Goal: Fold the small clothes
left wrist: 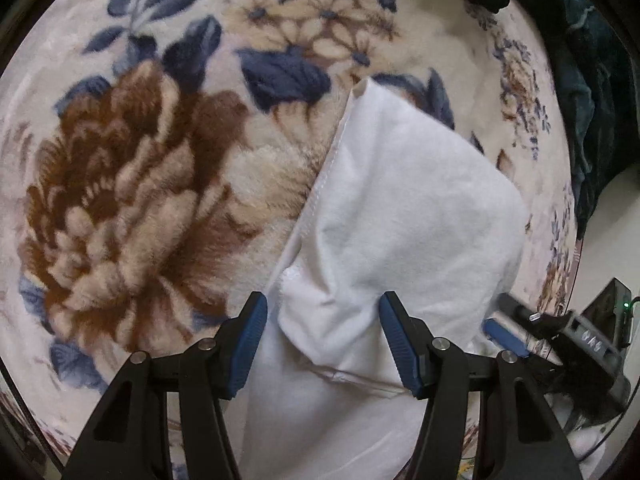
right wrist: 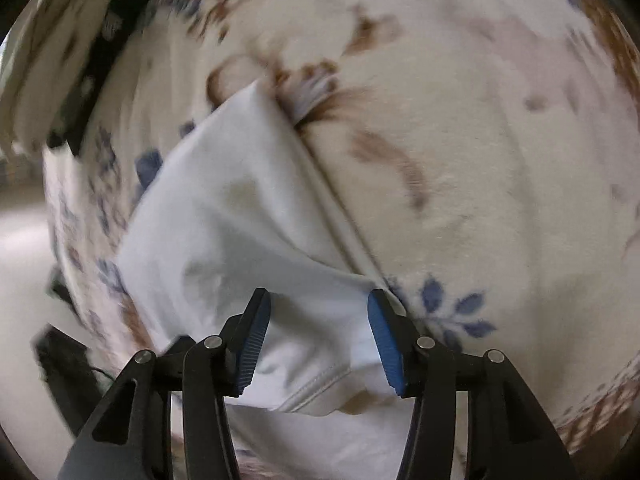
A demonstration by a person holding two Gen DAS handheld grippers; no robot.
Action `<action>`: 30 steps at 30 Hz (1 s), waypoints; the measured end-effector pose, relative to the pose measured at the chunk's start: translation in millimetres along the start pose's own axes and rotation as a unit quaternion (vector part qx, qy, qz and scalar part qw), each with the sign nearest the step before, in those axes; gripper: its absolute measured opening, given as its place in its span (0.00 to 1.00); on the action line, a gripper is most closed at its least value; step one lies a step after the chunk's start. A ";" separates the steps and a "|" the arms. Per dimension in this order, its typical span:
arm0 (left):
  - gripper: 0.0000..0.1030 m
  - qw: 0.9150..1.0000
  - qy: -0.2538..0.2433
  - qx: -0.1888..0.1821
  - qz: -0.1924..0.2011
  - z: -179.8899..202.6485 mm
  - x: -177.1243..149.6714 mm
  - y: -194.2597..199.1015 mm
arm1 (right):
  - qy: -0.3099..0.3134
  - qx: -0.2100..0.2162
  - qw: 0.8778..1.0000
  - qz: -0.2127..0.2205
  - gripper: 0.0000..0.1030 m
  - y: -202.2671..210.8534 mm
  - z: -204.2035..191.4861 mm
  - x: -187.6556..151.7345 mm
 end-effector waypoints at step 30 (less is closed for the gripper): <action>0.56 0.999 -0.036 0.019 0.011 -10.5 23.6 -7.5 | 0.061 -0.013 0.998 0.012 0.11 -8.1 -29.1 39.0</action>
Point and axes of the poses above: each gripper's, at about its wrist camera, not at the fingertips, and y roughly against the way its jaws point, z to its right, x to its top, the point moved 6 cm from there along -y, roughly the way its jaws point, and after that the axes turned 1 degree about -x, right-handed, at the moved point
